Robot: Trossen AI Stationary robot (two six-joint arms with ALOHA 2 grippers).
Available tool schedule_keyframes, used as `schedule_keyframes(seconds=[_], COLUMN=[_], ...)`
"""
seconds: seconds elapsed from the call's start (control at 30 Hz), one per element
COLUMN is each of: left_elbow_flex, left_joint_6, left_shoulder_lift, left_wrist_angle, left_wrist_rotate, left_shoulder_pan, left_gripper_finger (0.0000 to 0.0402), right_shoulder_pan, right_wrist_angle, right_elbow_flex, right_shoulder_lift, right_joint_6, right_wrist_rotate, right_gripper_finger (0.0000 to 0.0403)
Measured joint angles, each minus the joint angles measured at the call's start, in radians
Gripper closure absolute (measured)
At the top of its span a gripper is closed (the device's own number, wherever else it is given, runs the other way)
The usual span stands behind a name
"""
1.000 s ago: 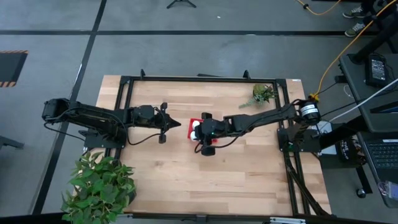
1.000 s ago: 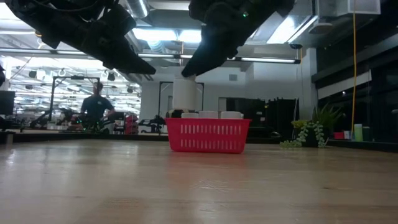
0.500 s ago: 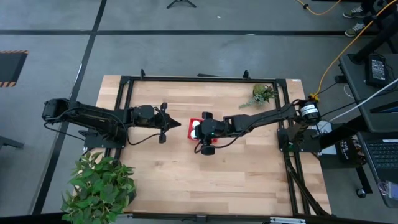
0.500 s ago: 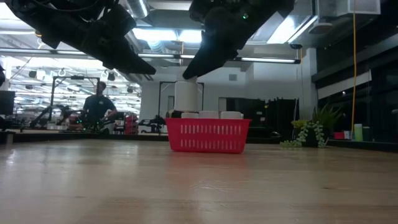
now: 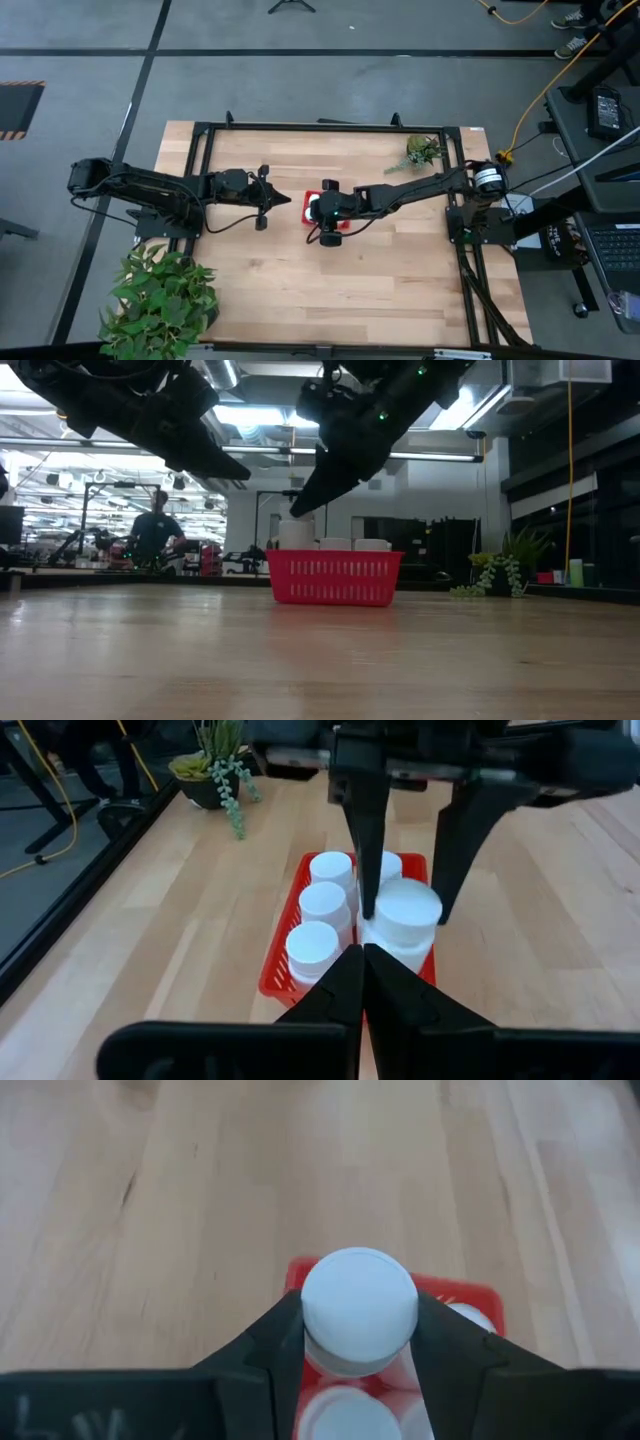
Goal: Pick and place pill bottles into a basket
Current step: Put the white pill bottle into the red basket
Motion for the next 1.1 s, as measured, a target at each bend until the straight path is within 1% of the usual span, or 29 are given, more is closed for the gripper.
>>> schedule_keyframes(seconds=[0.43, 0.77, 1.1], left_elbow_flex=[0.0, 0.0, 0.0], left_joint_6=[0.0, 0.0, 0.0], left_shoulder_lift=[0.0, 0.0, 0.0], left_wrist_angle=[0.0, 0.001, 0.0], left_wrist_rotate=[0.0, 0.0, 0.0], left_shoulder_pan=[0.0, 0.0, 0.0], left_gripper_finger=[0.0399, 0.0391, 0.0398], right_shoulder_pan=[0.0, -0.002, -0.004], right_wrist_angle=[0.003, 0.009, 0.014], right_elbow_flex=[0.0, 0.0, 0.0], right_shoulder_lift=[0.021, 0.05, 0.072], right_joint_6=[0.011, 0.011, 0.016], right_wrist_rotate=[-0.002, -0.002, -0.002], right_gripper_finger=[0.0255, 0.0256, 0.0256])
